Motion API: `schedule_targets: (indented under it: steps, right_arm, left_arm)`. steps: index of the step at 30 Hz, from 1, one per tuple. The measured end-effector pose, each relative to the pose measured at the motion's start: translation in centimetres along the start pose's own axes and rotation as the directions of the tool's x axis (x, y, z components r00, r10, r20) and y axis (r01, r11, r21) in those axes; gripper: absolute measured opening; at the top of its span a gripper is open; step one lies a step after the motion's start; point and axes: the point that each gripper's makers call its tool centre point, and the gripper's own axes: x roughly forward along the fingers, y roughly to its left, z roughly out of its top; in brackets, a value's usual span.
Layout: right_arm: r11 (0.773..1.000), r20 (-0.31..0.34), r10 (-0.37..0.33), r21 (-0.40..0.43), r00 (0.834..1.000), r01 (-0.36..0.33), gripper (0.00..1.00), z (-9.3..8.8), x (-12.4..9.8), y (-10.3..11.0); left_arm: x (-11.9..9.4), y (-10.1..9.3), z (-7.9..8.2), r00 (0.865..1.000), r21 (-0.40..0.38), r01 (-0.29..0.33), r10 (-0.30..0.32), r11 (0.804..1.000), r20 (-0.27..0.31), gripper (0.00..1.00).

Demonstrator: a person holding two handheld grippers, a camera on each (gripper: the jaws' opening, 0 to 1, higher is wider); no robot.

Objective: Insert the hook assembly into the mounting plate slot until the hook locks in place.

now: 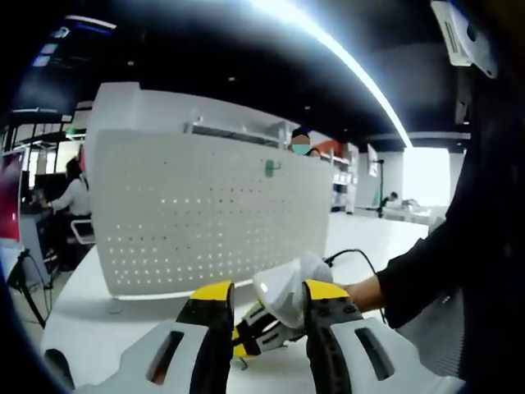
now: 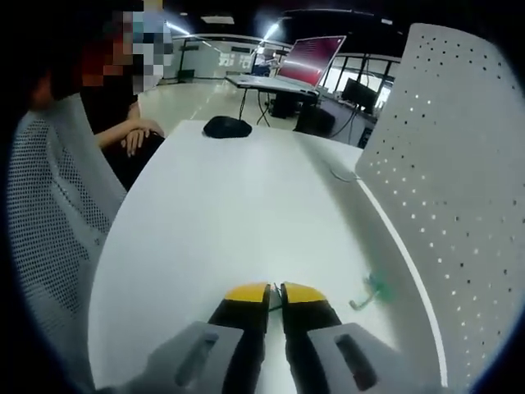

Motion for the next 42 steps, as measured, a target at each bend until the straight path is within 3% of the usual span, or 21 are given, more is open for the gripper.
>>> schedule_targets:
  steps: [16, 29, 42]
  right_arm:
    - [0.999, -0.036, -0.032, -0.015, 0.999, 0.031, 0.02, -0.46, 0.15, -0.54]
    - [0.999, -0.042, -0.037, 0.02, 0.998, 0.038, 0.01, -0.69, -0.46, -0.28]
    - [0.999, -0.042, -0.036, -0.014, 0.998, 0.036, 0.0, -0.56, -0.25, -0.23]
  left_arm:
    - [-0.01, 0.04, -0.14, 1.0, -0.024, 0.029, -0.029, 0.999, -0.001, 0.34]
    - [0.16, -0.3, -0.46, 0.999, -0.038, 0.052, -0.052, 0.998, -0.015, 0.33]
    - [0.09, 0.09, -0.58, 0.999, -0.017, 0.023, -0.023, 1.0, -0.026, 0.32]
